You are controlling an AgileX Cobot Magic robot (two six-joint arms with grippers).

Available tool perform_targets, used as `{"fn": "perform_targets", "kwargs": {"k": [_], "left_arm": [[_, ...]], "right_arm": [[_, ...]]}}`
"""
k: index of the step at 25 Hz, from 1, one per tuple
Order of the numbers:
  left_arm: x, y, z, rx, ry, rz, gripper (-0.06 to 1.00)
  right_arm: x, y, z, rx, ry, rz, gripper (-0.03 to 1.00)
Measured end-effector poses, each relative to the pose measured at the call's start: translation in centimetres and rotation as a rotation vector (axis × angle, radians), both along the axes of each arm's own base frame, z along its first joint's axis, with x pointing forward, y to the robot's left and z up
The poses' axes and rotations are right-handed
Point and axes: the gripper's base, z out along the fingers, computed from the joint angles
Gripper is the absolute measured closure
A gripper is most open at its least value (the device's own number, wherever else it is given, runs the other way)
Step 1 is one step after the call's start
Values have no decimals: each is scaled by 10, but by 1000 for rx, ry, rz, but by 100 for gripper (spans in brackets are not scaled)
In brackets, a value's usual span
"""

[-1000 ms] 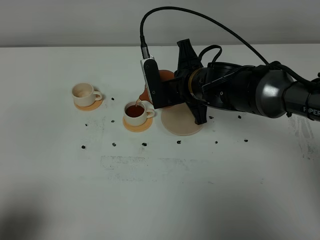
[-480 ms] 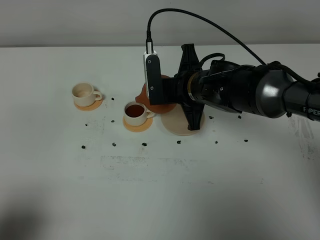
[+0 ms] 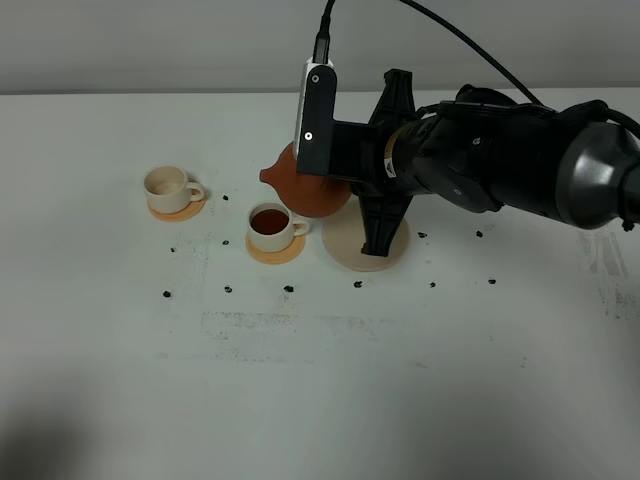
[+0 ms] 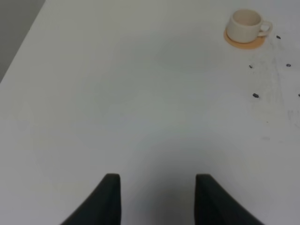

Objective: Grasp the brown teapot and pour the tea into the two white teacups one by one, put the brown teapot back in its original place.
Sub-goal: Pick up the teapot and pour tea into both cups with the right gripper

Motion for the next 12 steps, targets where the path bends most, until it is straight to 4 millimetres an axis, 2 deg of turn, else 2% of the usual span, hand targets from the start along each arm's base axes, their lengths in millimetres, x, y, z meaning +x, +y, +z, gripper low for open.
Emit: {"fn": "perform_targets", "kwargs": {"k": [5, 12], "left_arm": [[0, 0, 0, 0, 0, 0, 55], [0, 0, 0, 0, 0, 0, 55]], "right_arm": [[-21, 16, 7, 117, 113, -39, 85], [-45, 32, -15, 182, 244, -40, 85]]}}
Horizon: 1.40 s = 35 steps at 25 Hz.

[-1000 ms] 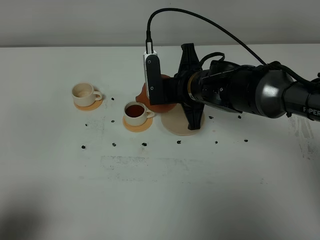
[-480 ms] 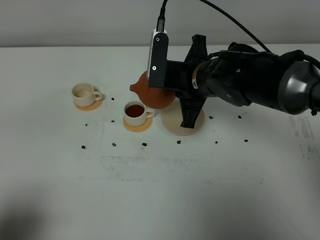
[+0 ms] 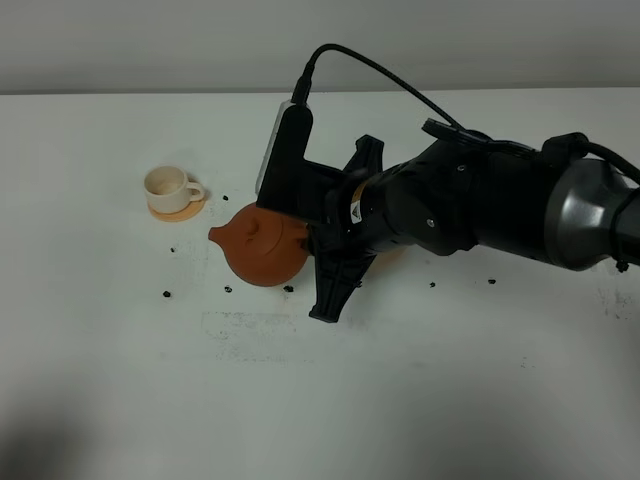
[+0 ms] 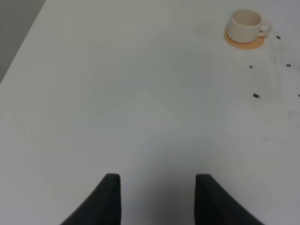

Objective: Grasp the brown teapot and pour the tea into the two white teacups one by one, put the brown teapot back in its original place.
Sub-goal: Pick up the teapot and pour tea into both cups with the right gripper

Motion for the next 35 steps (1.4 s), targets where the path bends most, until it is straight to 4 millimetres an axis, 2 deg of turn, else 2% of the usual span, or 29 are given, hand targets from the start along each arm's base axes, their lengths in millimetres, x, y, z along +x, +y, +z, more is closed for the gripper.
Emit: {"fn": "perform_targets", "kwargs": {"k": [11, 21, 30, 35], "left_arm": [[0, 0, 0, 0, 0, 0, 55], [0, 0, 0, 0, 0, 0, 55], [0, 0, 0, 0, 0, 0, 55], [0, 0, 0, 0, 0, 0, 55]], "right_arm": [[6, 8, -44, 18, 115, -56, 85], [13, 12, -71, 55, 153, -88, 85], [14, 16, -68, 40, 147, -47, 85], [11, 38, -35, 12, 149, 20, 85]]}}
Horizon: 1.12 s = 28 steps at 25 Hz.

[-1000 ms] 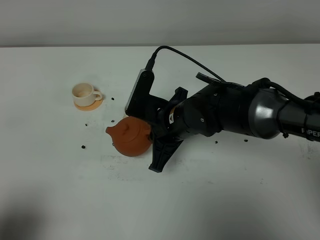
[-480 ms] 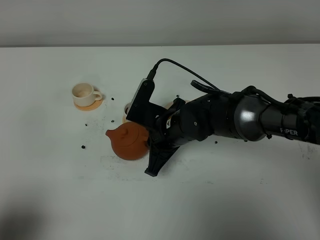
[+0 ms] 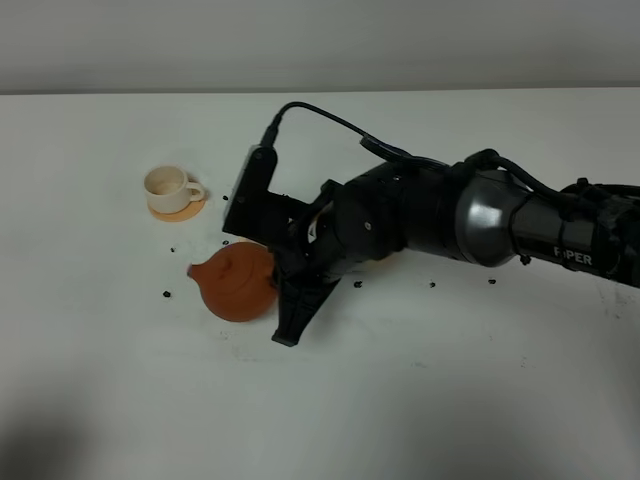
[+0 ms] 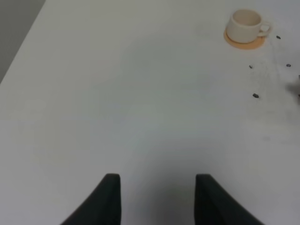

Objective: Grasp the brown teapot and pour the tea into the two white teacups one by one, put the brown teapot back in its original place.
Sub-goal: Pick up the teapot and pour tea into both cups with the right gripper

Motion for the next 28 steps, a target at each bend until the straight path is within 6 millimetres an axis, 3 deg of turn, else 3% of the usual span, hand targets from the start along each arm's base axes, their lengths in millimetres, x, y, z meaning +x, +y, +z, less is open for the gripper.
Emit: {"fn": "perform_targets", "kwargs": {"k": [6, 10, 17, 28], "left_arm": [[0, 0, 0, 0, 0, 0, 55], [0, 0, 0, 0, 0, 0, 55], [0, 0, 0, -1, 0, 0, 55], [0, 0, 0, 0, 0, 0, 55]], "right_arm": [[13, 21, 48, 27, -136, 37, 85], [31, 32, 62, 18, -226, 60, 85], [71, 47, 57, -16, -318, 59, 85], [117, 40, 34, -97, -419, 47, 85]]}}
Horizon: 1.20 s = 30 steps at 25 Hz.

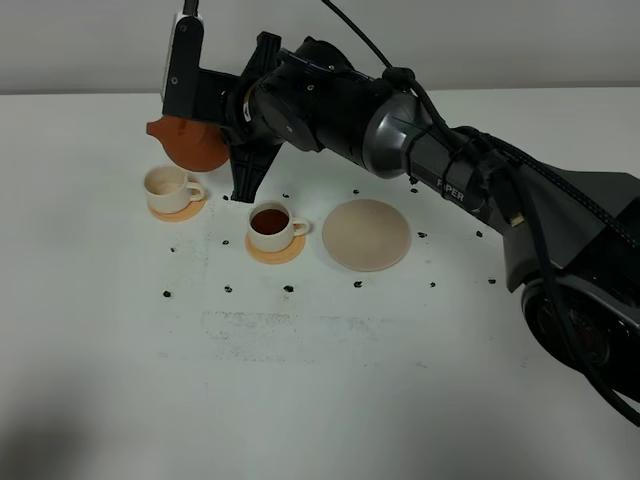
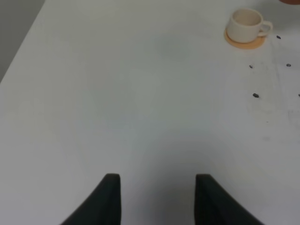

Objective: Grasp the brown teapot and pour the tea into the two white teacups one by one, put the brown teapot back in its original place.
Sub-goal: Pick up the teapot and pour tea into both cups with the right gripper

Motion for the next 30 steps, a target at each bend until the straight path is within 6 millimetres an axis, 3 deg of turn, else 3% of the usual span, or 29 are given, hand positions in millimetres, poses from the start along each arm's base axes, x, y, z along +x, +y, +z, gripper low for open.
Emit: {"fn": "perform_targets", "kwargs": {"k": [9, 20, 30], "left_arm": [[0, 0, 0, 0, 0, 0, 55], [0, 0, 0, 0, 0, 0, 55], [0, 0, 0, 0, 0, 0, 55]], "right_arm": [[8, 0, -4, -32, -93, 32, 85], [14, 3, -32, -121, -121, 94, 85], [17, 2, -40, -204, -162, 145, 85]]}}
